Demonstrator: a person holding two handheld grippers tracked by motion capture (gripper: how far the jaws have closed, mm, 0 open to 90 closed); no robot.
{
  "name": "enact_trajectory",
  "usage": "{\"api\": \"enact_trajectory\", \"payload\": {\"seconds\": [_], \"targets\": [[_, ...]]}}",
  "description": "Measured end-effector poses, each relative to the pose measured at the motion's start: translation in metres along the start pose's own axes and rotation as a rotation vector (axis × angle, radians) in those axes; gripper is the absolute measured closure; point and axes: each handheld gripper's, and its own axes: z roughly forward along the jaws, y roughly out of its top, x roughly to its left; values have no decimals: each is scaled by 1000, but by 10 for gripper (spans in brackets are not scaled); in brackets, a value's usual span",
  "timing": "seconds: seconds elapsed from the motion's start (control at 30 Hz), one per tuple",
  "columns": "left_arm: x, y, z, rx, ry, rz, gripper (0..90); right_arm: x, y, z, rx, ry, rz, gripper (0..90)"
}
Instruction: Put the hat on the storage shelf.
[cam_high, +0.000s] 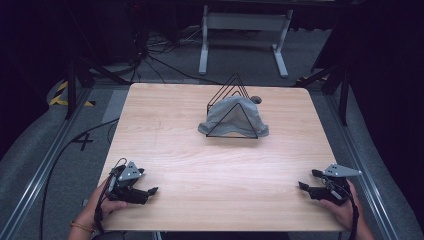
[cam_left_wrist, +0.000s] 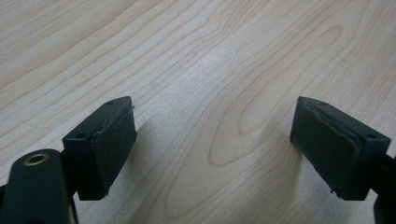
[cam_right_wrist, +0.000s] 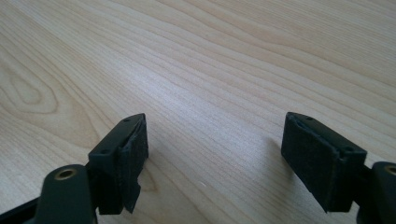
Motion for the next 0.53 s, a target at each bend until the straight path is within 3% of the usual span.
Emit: {"api": "enact_trajectory", "payload": {"seconds": [0.53], "targets": [[0,0,0,3,-3,2,148,-1,0,0,0,-9,10,242]]}}
